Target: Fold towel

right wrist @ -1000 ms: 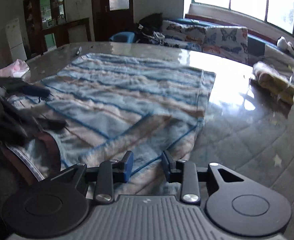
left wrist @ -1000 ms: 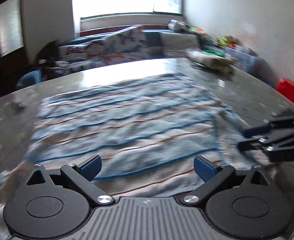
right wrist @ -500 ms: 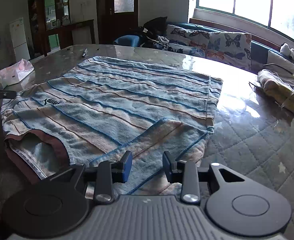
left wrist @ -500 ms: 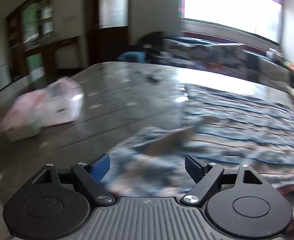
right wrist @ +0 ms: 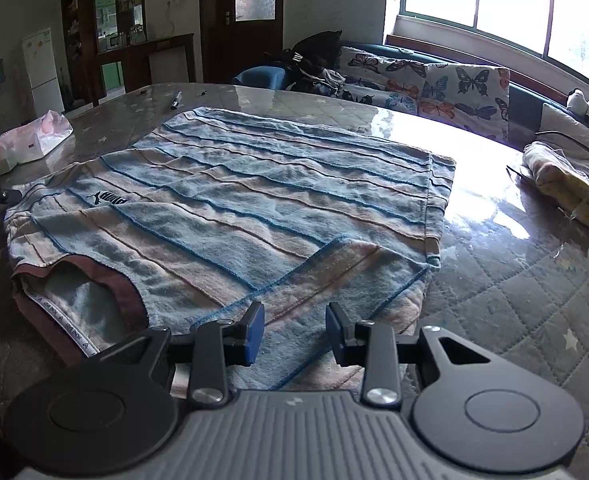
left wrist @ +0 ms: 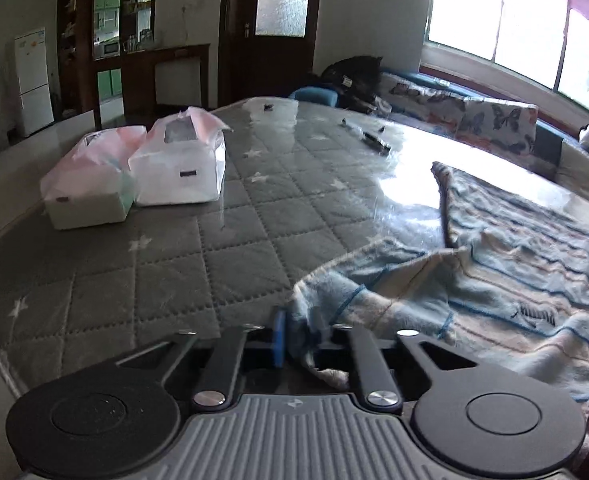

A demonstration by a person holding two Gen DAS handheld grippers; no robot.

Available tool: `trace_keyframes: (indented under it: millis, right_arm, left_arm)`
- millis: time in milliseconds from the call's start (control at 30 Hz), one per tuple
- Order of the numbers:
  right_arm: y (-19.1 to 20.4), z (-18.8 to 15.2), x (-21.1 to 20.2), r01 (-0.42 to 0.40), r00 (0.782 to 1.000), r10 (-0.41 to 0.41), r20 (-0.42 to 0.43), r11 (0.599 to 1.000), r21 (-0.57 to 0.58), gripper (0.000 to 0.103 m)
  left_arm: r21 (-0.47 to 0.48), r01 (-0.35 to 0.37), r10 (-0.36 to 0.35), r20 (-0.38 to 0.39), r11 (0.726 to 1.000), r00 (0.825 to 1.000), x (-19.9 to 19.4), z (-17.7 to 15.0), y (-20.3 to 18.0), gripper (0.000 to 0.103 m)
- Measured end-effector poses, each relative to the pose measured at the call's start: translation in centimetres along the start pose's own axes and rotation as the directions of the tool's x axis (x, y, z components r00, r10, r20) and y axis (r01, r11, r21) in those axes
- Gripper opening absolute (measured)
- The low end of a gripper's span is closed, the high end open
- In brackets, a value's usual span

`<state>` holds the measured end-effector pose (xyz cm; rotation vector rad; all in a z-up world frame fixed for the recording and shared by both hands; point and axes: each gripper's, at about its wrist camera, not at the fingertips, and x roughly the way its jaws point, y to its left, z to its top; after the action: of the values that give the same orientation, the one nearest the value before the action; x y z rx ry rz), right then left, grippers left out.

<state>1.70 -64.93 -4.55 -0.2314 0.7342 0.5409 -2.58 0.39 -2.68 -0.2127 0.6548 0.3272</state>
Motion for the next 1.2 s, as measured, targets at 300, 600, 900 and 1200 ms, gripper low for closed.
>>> trace_keyframes:
  millis: [300, 600, 900, 1200]
  right_arm:
    - [0.2, 0.4, 0.0, -0.003, 1.000, 0.003, 0.008, 1.000, -0.007, 0.034]
    - [0.2, 0.4, 0.0, -0.006, 1.000, 0.006, 0.009, 1.000, -0.004, 0.034]
    - [0.2, 0.2, 0.2, -0.012, 1.000, 0.012, 0.007, 1.000, 0.002, 0.037]
    - [0.1, 0.2, 0.5, -0.017, 1.000, 0.017, 0.008, 1.000, 0.011, 0.037]
  left_arm:
    - [0.060, 0.267, -0.273, 0.146, 0.962, 0.951, -4.8, 1.4, -2.5, 0.006]
    - [0.224, 0.439, -0.469, 0.099, 0.870, 0.878, -6.0, 1.0, -8.0, 0.006]
    - [0.296, 0.543, -0.534, -0.117, 0.786, 0.837, -3.8, -1.5, -11.5, 0.016]
    - [0.309, 0.502, -0.511, -0.055, 0.808, 0.858, -2.9, 1.9, -10.7, 0.037]
